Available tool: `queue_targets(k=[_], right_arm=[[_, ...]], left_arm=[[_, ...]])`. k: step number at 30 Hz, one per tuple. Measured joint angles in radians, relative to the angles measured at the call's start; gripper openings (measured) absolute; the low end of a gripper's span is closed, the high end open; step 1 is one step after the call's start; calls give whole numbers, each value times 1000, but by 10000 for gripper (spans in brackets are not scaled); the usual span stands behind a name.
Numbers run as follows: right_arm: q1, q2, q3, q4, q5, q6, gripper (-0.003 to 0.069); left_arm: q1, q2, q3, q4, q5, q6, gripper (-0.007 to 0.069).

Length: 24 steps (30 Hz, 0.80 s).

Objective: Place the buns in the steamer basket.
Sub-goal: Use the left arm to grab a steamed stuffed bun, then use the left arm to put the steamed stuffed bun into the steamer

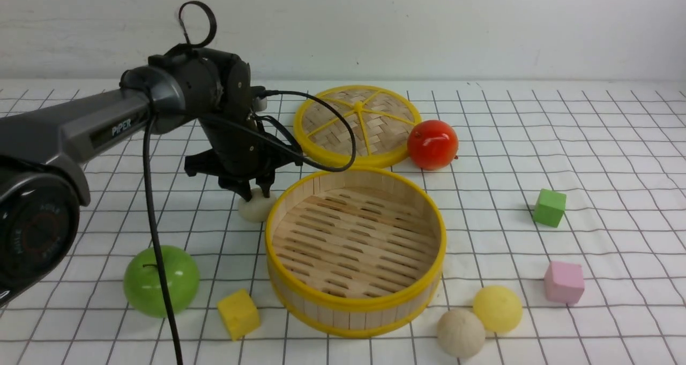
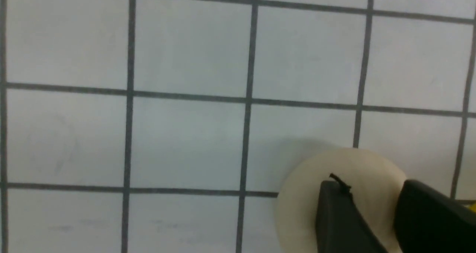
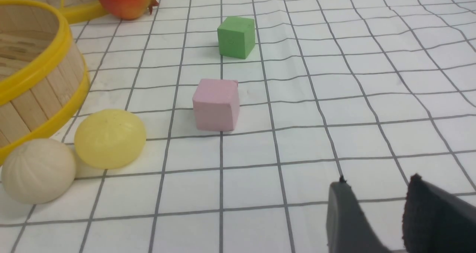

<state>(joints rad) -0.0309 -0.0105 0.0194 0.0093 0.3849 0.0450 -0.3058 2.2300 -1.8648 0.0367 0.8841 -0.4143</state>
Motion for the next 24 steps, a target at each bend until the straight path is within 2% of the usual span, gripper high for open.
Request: queue_targets(k=[4,9,16,19,24], right_arm=[[0,0,0,0,0,0,239],[0,0,0,0,0,0,239],[0,0,0,0,0,0,239],[0,0,0,0,0,0,239],[0,0,0,0,0,0,239]], left_arm=[[0,0,0,1,4,2,165],[0,0,-5,2,23,29,-9],[-1,-61,-66,-7,127,66,-13],[-17,-144,-81,-51,160,78,-13],[-102,-210,-63,-112,165,100,-13]])
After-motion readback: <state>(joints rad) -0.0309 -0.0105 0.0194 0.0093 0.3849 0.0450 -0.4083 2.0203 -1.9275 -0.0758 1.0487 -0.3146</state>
